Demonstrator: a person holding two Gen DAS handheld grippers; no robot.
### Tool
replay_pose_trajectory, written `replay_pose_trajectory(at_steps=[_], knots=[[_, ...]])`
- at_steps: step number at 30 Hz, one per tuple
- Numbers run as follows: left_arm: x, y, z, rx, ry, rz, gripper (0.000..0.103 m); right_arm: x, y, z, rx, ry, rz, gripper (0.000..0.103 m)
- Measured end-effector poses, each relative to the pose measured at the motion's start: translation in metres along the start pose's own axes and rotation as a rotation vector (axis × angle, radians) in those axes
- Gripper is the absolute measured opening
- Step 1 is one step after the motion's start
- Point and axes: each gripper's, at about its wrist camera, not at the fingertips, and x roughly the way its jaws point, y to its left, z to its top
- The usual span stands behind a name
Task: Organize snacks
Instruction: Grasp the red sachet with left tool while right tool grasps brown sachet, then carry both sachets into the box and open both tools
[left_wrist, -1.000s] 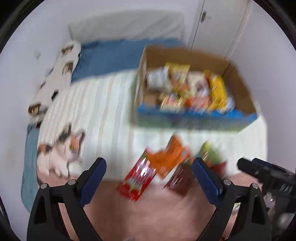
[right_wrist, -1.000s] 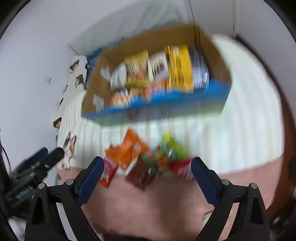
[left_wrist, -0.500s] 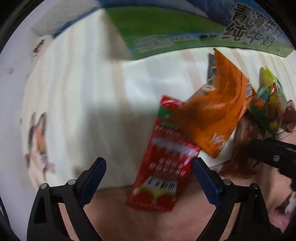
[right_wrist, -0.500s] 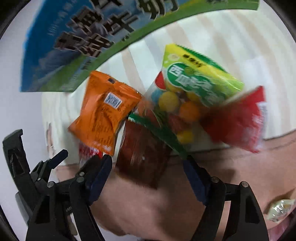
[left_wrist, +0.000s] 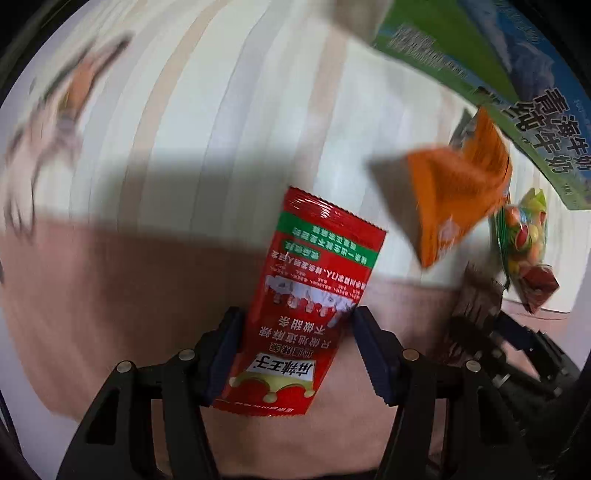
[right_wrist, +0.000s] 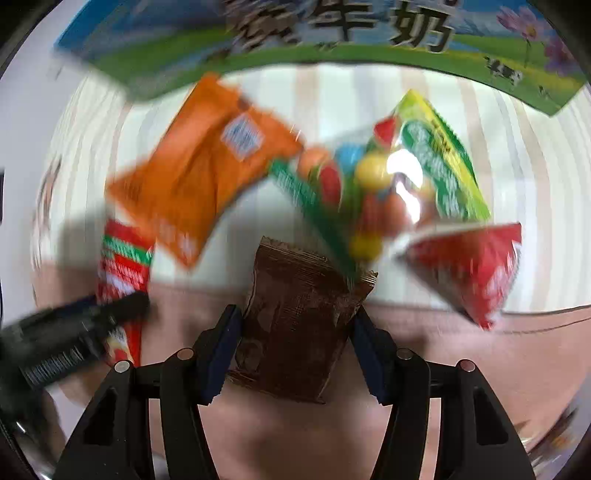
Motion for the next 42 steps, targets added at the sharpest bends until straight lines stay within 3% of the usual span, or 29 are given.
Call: replay_pose_trajectory(at_steps=[2,4,7,11,13,14,15,18,24,29,35,39,42], knots=[[0.004,0.002,-0.011,-0.004,0.02,-0.028,0.059,0.001,0.003,-0.013,-0.048,0.037,-0.006,0.062],[0.01,-0.004,-0.017,0.051,0.023,-0.002,0.06,0.003,0.002,-0.024,-0.048,0.071,0.037,0.064],[0.017,-0.023,-0.023,0.159,0.008,0.08,0.062,0.009,-0.01,-0.03,0.05,0.102,0.112,0.067],[0.021,-0.035,-0.03,0.185,-0.017,0.123,0.062,0.011,-0.022,-0.03,0.209,0.072,0.186,0.074],[0.02,-0.041,-0.032,0.167,-0.034,0.127,0.059,0.015,-0.024,-0.032,0.272,0.05,0.191,0.074],[0.02,-0.044,-0.033,0.159,-0.048,0.143,0.052,0.016,-0.025,-0.034,0.301,0.038,0.187,0.073],[0.02,-0.047,-0.035,0.156,-0.057,0.152,0.051,0.018,-0.023,-0.035,0.311,0.029,0.156,0.067],[0.014,-0.057,-0.041,0.143,-0.078,0.156,0.047,0.017,-0.023,-0.045,0.248,0.001,0.073,0.06],[0.013,-0.078,-0.066,0.109,-0.053,0.087,0.046,-0.002,-0.021,-0.069,0.224,-0.076,0.087,0.055],[0.006,-0.062,-0.083,0.065,-0.042,0.004,0.046,-0.038,-0.046,-0.081,0.259,-0.114,0.132,0.055],[-0.038,-0.075,-0.092,0.063,-0.1,-0.086,0.046,-0.072,-0.057,-0.058,0.288,-0.161,0.207,0.055],[-0.081,-0.097,-0.077,0.084,-0.155,-0.156,0.046,-0.106,-0.072,-0.033,0.288,-0.215,0.236,0.055],[-0.114,-0.104,-0.045,0.115,-0.201,-0.207,0.046,-0.135,-0.078,-0.025,0.283,-0.264,0.265,0.055]])
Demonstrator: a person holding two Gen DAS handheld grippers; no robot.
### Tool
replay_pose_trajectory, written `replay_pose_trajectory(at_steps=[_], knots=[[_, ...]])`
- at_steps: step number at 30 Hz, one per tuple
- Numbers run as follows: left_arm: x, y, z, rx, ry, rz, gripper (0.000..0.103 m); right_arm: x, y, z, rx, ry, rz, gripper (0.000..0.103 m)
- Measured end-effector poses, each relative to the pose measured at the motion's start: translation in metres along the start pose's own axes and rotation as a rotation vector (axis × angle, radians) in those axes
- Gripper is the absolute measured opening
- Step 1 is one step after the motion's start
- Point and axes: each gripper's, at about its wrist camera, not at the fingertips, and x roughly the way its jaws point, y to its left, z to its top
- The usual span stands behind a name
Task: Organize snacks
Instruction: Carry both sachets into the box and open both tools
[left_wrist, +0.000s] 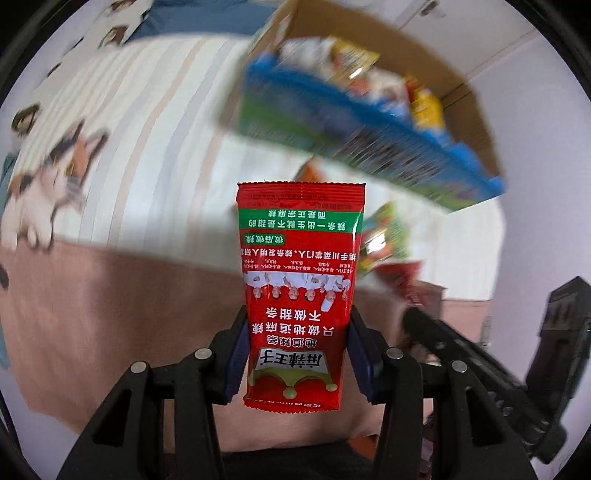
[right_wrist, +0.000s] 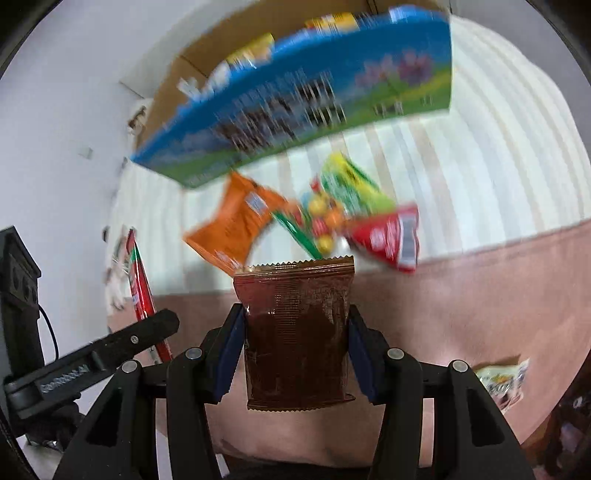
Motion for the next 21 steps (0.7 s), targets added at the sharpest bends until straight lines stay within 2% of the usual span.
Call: replay_pose_trajectory(at_steps=[1,2,3,7,12,15,21], knots=[[-0.01,-0.011,0.008,0.011,-0.018,-0.023,0.046,-0.009,0.003,0.009,-0.009,-0.017,0.009,0.055],[-0.014,-0.004,0.029,0.025,-0.029,-0.036,0.046,-0.014,0.007,0.015,-0.012,-0.035,0.017,0.055],[-0.03,-0.003,0.036,0.04,-0.041,-0.043,0.046,-0.02,0.01,0.022,-0.017,-0.051,0.024,0.055],[-0.048,-0.028,0.08,0.103,-0.096,-0.057,0.046,-0.047,0.018,0.056,-0.043,-0.113,0.032,0.055],[-0.067,-0.051,0.14,0.174,-0.136,-0.015,0.046,-0.073,0.018,0.113,-0.061,-0.175,0.011,0.055],[-0.059,-0.059,0.175,0.19,-0.123,0.02,0.046,-0.081,0.016,0.156,-0.063,-0.205,-0.023,0.055],[-0.011,-0.05,0.247,0.173,-0.015,0.108,0.046,-0.06,0.009,0.222,-0.07,-0.189,-0.097,0.055]])
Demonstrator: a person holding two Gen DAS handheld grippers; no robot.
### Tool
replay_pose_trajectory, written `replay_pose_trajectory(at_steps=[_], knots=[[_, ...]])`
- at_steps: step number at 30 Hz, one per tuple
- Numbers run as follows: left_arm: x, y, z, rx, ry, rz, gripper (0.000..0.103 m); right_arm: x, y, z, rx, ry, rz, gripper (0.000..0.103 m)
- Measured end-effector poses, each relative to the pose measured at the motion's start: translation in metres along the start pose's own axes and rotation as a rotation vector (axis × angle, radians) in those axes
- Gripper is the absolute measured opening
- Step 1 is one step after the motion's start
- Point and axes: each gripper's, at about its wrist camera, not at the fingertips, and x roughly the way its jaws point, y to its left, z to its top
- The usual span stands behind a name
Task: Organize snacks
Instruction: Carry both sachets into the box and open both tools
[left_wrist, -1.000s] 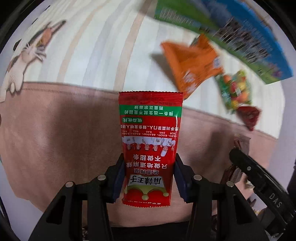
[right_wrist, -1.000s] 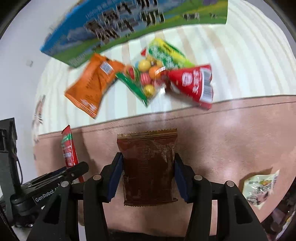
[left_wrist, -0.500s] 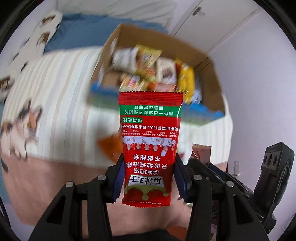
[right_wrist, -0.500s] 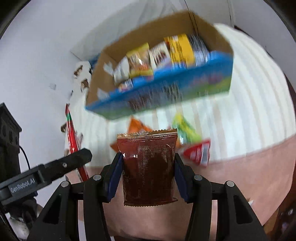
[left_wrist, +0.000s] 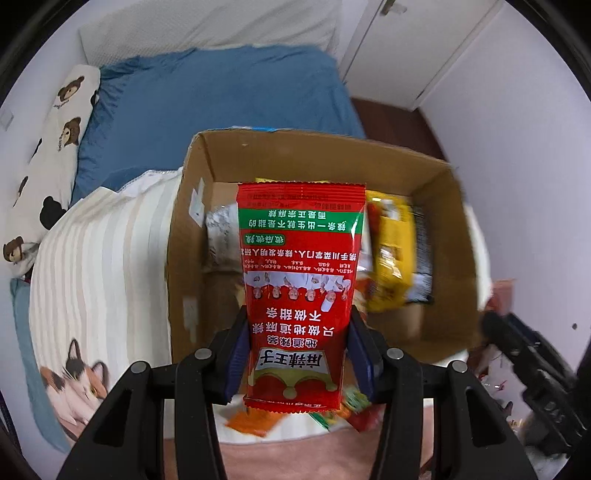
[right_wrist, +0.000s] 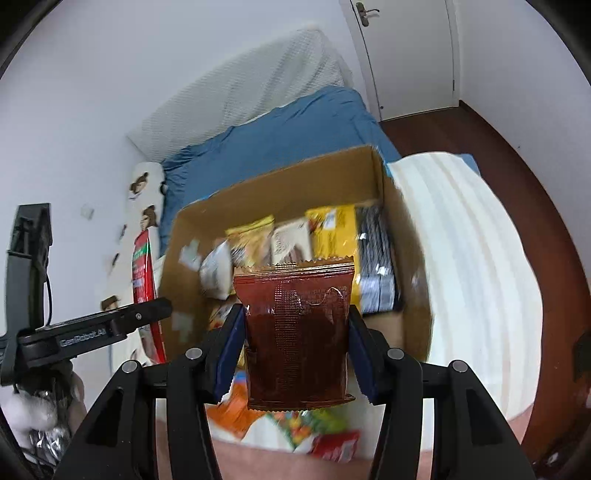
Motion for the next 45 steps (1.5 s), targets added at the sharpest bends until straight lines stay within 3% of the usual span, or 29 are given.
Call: replay_pose_trajectory(at_steps=[7,14,17,18,22,24,28,32,35,39,45], knots=[[0.063,0.024,0.024,-0.04,0.131,0.071,0.047,0.062,-0.013,0.019,0.002,0.08,-0.063,0.055],[0.094,0.041,0.023,-0.069,0.185,0.111,0.048,0.101,-0.019,0.016,0.006,0.145,-0.072,0.056],[0.1,0.049,0.017,-0.093,0.212,0.123,0.049,0.116,-0.022,0.011,0.028,0.231,-0.077,0.066],[0.098,0.052,0.015,-0.113,0.206,0.118,0.051,0.12,-0.022,0.009,0.027,0.255,-0.097,0.083],[0.087,0.061,0.013,-0.184,0.171,0.039,0.076,0.122,-0.017,0.005,-0.006,0.27,-0.106,0.092],[0.082,0.062,0.014,-0.182,0.162,0.026,0.08,0.121,-0.015,0.004,-0.011,0.268,-0.106,0.097],[0.074,0.061,0.012,-0.167,0.141,0.031,0.082,0.117,-0.011,0.001,-0.017,0.268,-0.12,0.097],[0.065,0.052,0.007,-0.131,0.113,0.064,0.095,0.11,-0.008,0.001,-0.041,0.256,-0.152,0.098],[0.059,0.043,0.003,-0.09,0.077,0.099,0.095,0.102,-0.006,0.0,-0.052,0.237,-0.163,0.099],[0.048,0.035,-0.012,-0.087,0.052,0.072,0.095,0.092,-0.002,-0.003,-0.078,0.213,-0.175,0.099],[0.012,0.021,-0.04,-0.031,-0.082,0.112,0.095,0.066,0.011,-0.014,-0.136,0.14,-0.195,0.099]])
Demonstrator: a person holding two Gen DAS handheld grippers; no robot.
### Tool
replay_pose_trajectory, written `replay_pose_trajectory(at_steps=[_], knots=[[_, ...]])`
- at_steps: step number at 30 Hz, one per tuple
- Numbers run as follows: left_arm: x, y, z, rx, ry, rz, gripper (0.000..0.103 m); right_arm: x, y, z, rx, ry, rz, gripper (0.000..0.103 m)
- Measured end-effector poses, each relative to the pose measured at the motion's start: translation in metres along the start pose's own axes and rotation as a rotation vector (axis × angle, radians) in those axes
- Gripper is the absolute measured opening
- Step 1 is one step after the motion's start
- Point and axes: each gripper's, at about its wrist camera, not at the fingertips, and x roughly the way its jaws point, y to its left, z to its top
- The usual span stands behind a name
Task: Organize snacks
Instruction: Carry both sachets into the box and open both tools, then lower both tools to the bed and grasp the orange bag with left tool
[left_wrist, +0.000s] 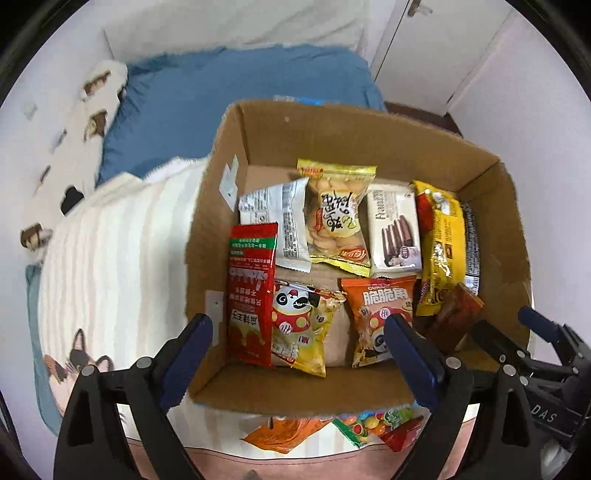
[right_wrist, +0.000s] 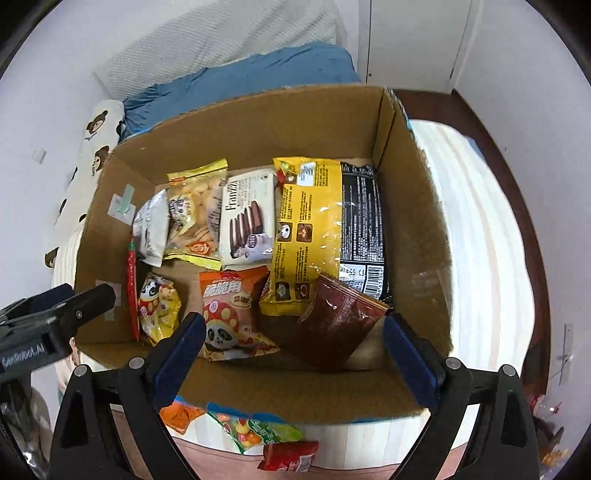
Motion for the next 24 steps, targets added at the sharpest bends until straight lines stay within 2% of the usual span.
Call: replay_pose_trajectory(at_steps=[7,11,19,24], knots=[[-0.048,-0.006,-0.032,0.039,-0.162,0.032,0.095,-0.041,0.005,-0.026,-0.009,-0.107,0.002,0.099],[-0.07,-0.006,-0.051,0.056,-0.228,0.043,0.095,-0.065,0.007,-0.042,-0.007,-0.163,0.014,0.099],[-0.106,-0.011,-0.085,0.074,-0.309,0.034,0.095,-0.112,0.013,-0.074,-0.006,-0.253,0.053,0.099],[-0.118,-0.011,-0.103,0.067,-0.31,0.014,0.095,-0.129,0.014,-0.091,-0.002,-0.27,0.084,0.099]])
